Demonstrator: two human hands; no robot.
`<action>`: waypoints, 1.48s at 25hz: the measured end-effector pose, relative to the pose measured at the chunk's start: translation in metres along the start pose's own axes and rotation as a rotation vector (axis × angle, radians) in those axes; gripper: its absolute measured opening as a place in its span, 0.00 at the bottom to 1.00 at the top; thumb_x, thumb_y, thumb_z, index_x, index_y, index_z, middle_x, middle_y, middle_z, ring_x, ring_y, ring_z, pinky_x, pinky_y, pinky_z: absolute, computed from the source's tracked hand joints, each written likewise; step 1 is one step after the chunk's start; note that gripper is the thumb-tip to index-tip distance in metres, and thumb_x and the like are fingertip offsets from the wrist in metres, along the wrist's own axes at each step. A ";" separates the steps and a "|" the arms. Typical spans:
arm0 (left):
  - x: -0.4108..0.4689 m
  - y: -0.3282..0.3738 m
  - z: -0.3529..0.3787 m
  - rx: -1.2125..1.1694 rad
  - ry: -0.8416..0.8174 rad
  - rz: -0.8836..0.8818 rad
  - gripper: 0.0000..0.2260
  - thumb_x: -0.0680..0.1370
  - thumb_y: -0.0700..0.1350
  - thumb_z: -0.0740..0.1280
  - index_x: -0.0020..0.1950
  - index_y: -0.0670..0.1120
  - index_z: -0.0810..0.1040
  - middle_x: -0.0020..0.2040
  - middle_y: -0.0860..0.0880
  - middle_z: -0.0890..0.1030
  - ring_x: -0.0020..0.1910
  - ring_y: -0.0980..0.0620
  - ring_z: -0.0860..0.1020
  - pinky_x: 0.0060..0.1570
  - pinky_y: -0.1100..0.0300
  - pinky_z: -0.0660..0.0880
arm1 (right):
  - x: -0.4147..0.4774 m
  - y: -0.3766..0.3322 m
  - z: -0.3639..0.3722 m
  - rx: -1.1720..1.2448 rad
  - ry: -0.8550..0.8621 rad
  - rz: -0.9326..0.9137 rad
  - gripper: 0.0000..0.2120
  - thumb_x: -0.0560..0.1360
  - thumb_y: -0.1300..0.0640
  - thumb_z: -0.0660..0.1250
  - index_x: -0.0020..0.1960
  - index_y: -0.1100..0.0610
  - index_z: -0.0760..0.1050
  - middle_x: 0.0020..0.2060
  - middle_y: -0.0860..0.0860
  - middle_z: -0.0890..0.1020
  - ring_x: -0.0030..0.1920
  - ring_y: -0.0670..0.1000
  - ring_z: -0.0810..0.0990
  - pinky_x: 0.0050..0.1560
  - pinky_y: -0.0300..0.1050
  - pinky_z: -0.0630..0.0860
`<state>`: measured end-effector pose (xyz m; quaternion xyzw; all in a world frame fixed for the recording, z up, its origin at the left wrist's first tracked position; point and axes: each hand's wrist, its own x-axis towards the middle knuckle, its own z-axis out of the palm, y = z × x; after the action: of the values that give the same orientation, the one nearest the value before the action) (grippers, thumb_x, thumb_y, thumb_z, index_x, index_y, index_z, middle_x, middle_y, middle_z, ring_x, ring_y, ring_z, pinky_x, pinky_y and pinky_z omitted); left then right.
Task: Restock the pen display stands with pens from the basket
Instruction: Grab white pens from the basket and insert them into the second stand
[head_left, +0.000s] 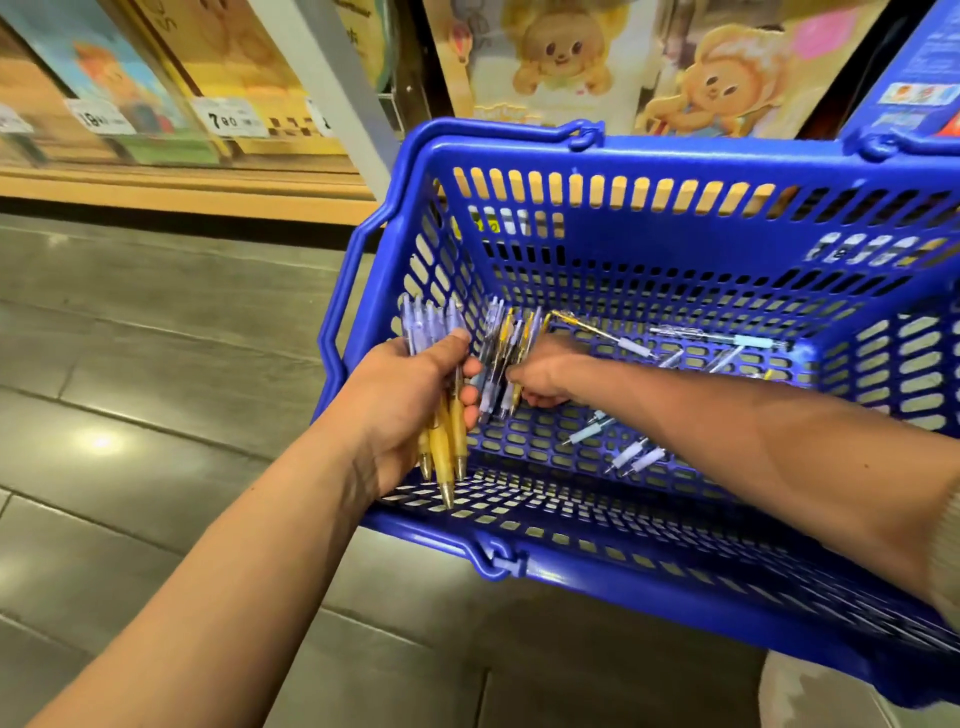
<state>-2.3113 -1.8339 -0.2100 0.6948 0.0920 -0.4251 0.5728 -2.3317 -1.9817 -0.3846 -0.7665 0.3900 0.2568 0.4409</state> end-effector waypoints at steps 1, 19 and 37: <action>0.001 0.000 0.000 -0.001 0.000 -0.004 0.05 0.83 0.43 0.67 0.54 0.42 0.75 0.34 0.49 0.79 0.26 0.54 0.74 0.29 0.59 0.78 | 0.000 0.003 -0.001 -0.011 -0.016 0.003 0.14 0.80 0.51 0.69 0.46 0.62 0.80 0.37 0.53 0.85 0.31 0.50 0.83 0.28 0.38 0.77; 0.020 0.003 0.001 0.085 0.003 -0.098 0.05 0.84 0.41 0.63 0.52 0.43 0.77 0.46 0.42 0.85 0.36 0.49 0.85 0.40 0.52 0.83 | -0.060 0.049 -0.082 0.382 -0.592 -0.145 0.16 0.82 0.55 0.65 0.62 0.67 0.77 0.50 0.59 0.85 0.49 0.52 0.85 0.50 0.42 0.83; 0.019 -0.005 -0.003 0.082 -0.060 -0.113 0.11 0.83 0.41 0.65 0.60 0.34 0.78 0.41 0.41 0.85 0.33 0.43 0.84 0.31 0.48 0.82 | -0.120 -0.002 -0.040 0.220 -0.320 -0.552 0.14 0.83 0.52 0.62 0.43 0.57 0.79 0.33 0.43 0.84 0.35 0.38 0.82 0.36 0.31 0.77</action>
<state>-2.3013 -1.8363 -0.2268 0.6983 0.0966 -0.4807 0.5215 -2.3954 -1.9716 -0.2762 -0.7409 0.1192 0.2011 0.6296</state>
